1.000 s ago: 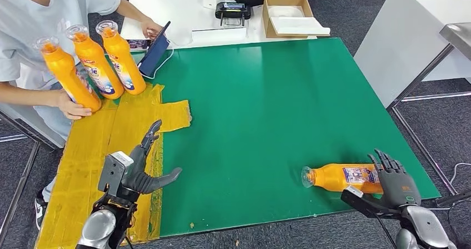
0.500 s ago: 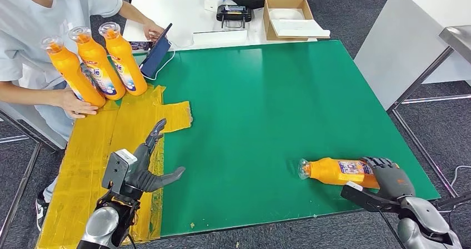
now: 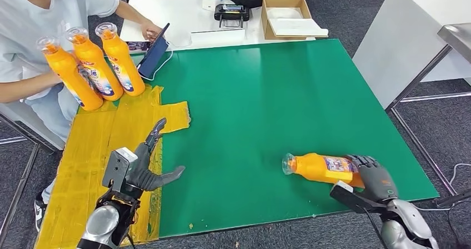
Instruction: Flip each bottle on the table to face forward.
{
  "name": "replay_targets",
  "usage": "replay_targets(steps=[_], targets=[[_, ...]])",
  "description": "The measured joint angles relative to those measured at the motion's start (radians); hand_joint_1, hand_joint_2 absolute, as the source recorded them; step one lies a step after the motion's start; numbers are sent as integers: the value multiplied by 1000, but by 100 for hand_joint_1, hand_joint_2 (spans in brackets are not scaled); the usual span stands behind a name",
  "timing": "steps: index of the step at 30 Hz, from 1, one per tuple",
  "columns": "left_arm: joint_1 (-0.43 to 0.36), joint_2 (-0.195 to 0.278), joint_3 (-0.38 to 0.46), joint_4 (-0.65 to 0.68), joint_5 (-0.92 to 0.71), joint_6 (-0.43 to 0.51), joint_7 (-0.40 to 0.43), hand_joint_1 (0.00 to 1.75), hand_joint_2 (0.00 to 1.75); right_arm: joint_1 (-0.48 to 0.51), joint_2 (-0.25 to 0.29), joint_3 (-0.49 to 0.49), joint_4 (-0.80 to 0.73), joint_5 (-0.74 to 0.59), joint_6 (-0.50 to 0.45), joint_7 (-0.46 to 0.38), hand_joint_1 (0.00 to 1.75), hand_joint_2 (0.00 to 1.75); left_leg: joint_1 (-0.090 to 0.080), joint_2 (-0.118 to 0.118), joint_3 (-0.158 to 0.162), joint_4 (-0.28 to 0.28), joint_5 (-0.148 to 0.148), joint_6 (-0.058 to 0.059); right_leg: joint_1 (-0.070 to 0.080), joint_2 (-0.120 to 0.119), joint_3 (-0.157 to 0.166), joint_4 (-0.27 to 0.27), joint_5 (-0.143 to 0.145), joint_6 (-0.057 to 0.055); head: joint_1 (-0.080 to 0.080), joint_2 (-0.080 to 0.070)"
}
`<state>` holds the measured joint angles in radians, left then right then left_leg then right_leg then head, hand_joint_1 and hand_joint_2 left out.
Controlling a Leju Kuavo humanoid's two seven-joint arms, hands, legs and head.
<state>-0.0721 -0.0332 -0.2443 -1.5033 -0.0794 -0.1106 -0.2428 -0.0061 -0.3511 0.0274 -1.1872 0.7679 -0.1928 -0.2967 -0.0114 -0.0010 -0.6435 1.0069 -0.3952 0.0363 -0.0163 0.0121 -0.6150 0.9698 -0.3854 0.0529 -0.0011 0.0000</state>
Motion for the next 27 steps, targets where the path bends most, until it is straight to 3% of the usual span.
replay_targets(steps=[5,10,18,27], targets=[[-23,6,-49,7,10,-36,12,0,175,6,130,-29,-150,-211,-7,-21,175,175,1,-2,-1,0,1,-1,1,-1,-1,0,-1,-1,0,0],[-46,16,-117,23,69,-107,22,0,175,-6,213,-32,-231,-291,-15,-14,175,175,1,-2,-2,0,1,-1,0,-1,-1,0,-1,-1,0,0],[-70,31,-202,34,102,-139,22,0,175,-35,287,-18,-246,-333,-20,-33,175,175,0,-2,-3,0,1,-1,0,-1,-1,0,-1,0,0,0],[-95,38,-258,34,129,-146,22,0,175,-56,360,70,-244,-423,87,-71,175,175,1,-2,-3,0,1,-1,0,-1,-2,1,-1,-1,1,0]])
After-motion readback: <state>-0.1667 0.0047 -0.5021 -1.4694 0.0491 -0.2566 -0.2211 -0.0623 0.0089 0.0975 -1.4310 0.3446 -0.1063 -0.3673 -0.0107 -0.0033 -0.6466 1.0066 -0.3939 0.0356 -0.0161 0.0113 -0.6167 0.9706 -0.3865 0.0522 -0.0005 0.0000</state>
